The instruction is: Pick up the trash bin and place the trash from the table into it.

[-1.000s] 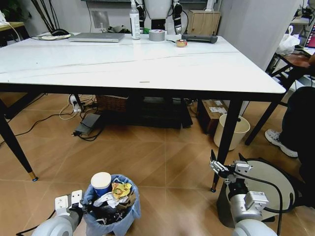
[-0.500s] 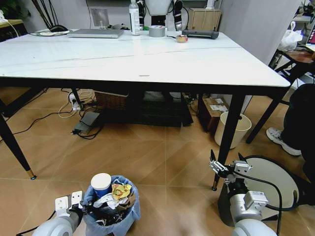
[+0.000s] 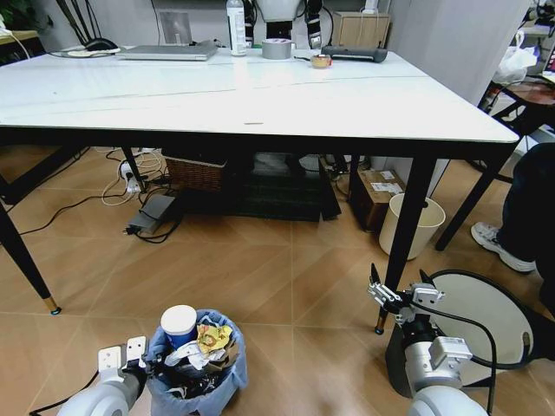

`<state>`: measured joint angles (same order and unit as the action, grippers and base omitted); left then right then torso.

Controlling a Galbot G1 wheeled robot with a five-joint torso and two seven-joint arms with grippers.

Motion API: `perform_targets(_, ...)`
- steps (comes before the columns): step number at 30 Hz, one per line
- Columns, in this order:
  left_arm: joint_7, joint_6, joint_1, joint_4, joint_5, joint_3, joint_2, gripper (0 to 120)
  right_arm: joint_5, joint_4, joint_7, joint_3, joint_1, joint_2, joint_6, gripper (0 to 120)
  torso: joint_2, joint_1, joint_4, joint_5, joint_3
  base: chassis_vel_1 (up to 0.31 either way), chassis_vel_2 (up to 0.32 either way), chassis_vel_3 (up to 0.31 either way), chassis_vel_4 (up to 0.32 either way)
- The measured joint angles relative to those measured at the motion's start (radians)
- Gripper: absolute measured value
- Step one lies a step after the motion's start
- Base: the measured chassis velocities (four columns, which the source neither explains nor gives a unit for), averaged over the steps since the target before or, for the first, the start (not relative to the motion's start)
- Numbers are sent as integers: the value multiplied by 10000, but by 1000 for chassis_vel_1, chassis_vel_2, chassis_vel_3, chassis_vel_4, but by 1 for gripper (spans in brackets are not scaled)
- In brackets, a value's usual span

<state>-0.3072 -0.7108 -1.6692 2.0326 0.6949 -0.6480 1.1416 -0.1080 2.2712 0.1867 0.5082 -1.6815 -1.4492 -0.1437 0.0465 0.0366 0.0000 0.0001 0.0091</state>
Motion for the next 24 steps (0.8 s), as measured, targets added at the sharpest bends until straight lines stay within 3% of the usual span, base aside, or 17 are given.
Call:
perform_targets(10,30,45,10,-77,-49,-28,16,2,30,-14,-7,-7,-1,-14,0,100,27,9,-1,-1,22,0,0,0,0)
perform_targets(24,-47,243,-71,45,-450,39,59,51,40,-92,-21,-15,63,-11,13,100,76,14,0,-1,63,0,0,0,0)
